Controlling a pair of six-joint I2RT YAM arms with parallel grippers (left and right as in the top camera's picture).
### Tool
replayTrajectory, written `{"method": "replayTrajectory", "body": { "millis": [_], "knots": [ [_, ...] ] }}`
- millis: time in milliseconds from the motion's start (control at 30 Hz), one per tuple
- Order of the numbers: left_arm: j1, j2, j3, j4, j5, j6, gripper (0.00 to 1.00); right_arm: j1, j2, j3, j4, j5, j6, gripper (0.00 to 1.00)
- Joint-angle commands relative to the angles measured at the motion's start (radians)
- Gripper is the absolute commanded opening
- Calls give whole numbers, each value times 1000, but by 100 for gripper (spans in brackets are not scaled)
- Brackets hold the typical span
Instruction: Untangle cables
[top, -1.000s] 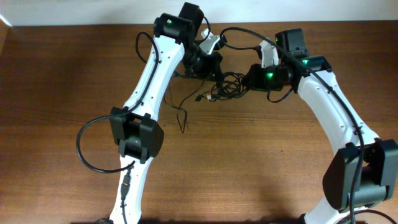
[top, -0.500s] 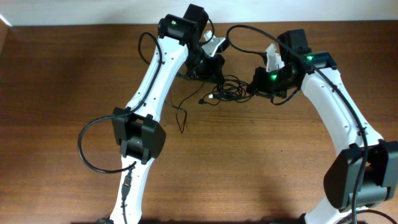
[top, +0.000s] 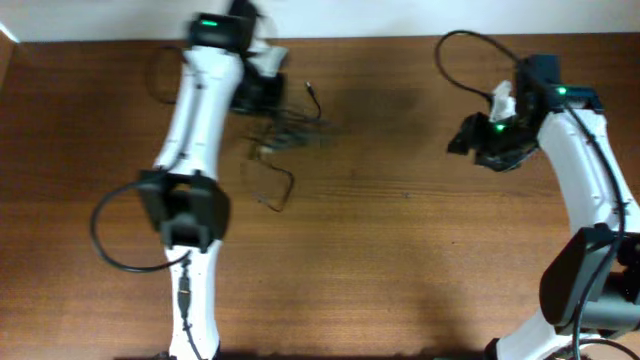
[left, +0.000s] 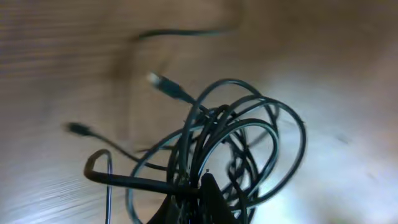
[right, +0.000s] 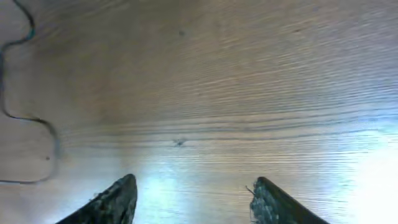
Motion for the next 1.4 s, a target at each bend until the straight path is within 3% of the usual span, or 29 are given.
{"method": "replayTrajectory", "body": {
  "millis": [0,200,400,533,767,1033,1367],
  "knots": [
    [-26,-23,16,0,27,8,0,28,-10,-3,9,-83,-30,61],
    [-27,-23,16,3,248,51,0,29,-10,-3,76,-337,-97,61],
    [-24,-23,16,8,565,90,0,40,-10,-3,154,-569,-93,59],
    [-33,-23,16,16,755,89,0,71,-10,-3,227,-634,27,55],
    [-66,-23,16,38,788,88,0,127,-10,-3,388,-693,269,47],
    [-64,-23,16,109,979,64,0,167,-10,-3,371,-605,235,43],
    [-44,-23,16,116,1031,20,0,172,-10,-3,330,-450,181,43]
  ]
}}
